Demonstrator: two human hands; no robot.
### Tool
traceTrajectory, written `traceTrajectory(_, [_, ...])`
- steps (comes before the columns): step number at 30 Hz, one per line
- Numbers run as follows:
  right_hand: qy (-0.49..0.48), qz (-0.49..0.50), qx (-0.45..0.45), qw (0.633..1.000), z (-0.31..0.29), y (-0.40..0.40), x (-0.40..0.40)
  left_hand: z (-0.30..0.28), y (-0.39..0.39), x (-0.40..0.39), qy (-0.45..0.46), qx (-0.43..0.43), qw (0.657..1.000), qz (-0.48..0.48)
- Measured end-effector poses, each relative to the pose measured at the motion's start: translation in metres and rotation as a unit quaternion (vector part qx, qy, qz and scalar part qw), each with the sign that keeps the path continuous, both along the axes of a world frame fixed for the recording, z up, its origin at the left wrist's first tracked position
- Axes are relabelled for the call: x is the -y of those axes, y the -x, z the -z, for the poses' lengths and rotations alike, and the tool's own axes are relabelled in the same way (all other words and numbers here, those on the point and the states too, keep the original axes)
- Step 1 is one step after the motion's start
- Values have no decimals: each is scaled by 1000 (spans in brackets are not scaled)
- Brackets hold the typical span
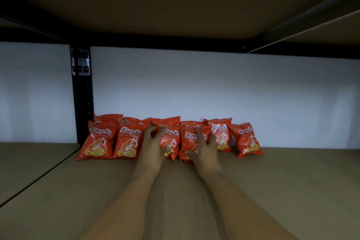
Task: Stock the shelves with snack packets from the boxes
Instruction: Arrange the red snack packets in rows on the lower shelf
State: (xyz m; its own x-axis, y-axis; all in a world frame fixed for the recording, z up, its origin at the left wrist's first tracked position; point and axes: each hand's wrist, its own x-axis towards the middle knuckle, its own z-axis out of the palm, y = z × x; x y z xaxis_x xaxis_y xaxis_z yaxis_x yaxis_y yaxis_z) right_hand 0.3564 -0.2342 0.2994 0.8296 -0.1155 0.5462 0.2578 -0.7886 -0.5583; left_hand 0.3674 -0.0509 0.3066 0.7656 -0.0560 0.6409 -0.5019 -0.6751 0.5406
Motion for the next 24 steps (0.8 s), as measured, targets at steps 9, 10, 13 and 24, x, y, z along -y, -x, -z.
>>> traceTrajectory(9, [132,67,-15,989,-2,-13,-1,5,-26,0,-113,31,990,-77])
traceTrajectory(10, [140,74,-14,987,-2,-14,-1,4,-28,0,-147,37,984,-98])
traceTrajectory(13, [141,73,-19,987,-2,-16,-1,3,-31,1,-180,35,975,-124])
traceTrajectory(24, [82,17,-20,996,-2,-6,3,2,-20,2,-146,5,982,-117])
